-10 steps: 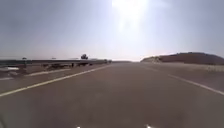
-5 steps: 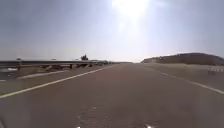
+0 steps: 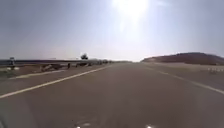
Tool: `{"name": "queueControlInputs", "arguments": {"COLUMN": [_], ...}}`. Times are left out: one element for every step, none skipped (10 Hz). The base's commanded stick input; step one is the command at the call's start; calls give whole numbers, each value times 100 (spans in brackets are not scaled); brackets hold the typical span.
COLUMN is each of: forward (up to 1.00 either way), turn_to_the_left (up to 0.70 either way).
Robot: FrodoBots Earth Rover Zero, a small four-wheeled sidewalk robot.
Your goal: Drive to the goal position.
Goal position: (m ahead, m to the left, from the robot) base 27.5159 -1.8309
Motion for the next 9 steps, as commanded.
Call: {"name": "queueControlInputs", "arguments": {"forward": [70,70,70,70,70,70,70,70,70], "turn_to_the_left": [0,0,0,0,0,0,0,0,0]}}
